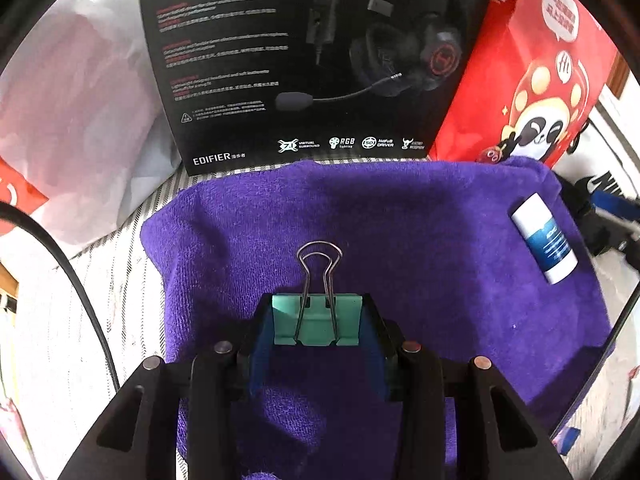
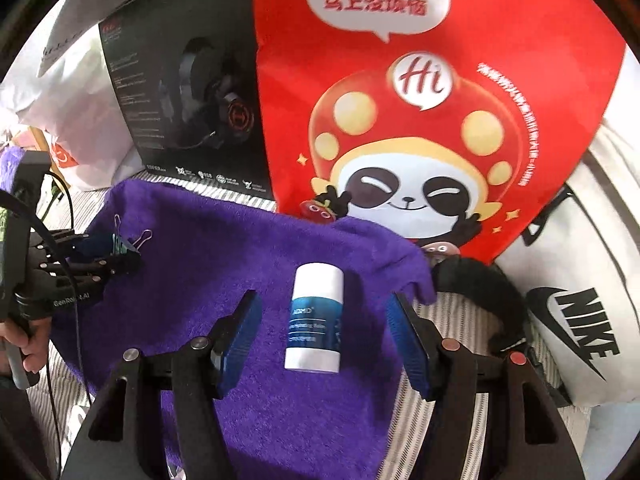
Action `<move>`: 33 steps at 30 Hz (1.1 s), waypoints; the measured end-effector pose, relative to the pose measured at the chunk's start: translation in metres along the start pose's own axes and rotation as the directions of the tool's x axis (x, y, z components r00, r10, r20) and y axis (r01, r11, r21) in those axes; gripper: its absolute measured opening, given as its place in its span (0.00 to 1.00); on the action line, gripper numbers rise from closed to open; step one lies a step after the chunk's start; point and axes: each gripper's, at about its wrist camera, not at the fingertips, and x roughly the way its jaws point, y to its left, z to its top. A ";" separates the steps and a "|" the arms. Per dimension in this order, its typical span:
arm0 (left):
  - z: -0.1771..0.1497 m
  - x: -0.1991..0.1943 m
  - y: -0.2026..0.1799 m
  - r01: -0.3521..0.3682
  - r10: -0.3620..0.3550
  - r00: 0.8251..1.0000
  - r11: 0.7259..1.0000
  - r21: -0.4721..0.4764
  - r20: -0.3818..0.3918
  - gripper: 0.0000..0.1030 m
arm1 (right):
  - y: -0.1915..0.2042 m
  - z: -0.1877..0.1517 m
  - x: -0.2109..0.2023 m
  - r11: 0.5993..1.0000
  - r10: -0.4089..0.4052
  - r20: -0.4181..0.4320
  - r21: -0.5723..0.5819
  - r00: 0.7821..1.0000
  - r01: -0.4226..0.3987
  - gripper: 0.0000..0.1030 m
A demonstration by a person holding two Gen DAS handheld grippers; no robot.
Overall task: Organize rigid objects
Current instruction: 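Lower and release the clip on the towel with the left tool while the right tool releases the balm there, then grasp the white USB plug with the left tool while the right tool grasps the blue-capped bottle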
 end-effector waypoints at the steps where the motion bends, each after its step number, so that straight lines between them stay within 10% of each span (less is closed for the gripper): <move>1: 0.000 0.000 -0.002 -0.008 0.008 1.000 1.000 0.008 -0.002 0.38 | -0.002 0.000 -0.003 1.000 0.000 0.009 0.001 1.000 0.000 0.62; 7: 0.000 0.003 -0.022 -0.048 0.048 0.999 0.998 0.045 0.001 0.41 | -0.006 0.000 -0.015 1.000 -0.001 0.030 0.004 1.000 0.001 0.62; 11: -0.010 0.000 -0.028 -0.035 0.035 0.999 0.998 0.054 -0.007 0.60 | -0.008 0.001 -0.024 1.000 -0.005 0.042 0.010 0.999 0.005 0.62; 19: -0.033 -0.030 -0.030 -0.001 0.001 0.999 1.000 -0.004 -0.045 0.58 | 0.007 0.002 -0.060 0.999 0.030 0.109 -0.022 0.994 -0.027 0.65; 33: -0.151 -0.128 -0.071 0.053 -0.057 0.998 0.989 0.138 0.025 0.58 | 0.021 -0.052 -0.136 0.999 0.029 0.177 0.027 0.984 -0.034 0.69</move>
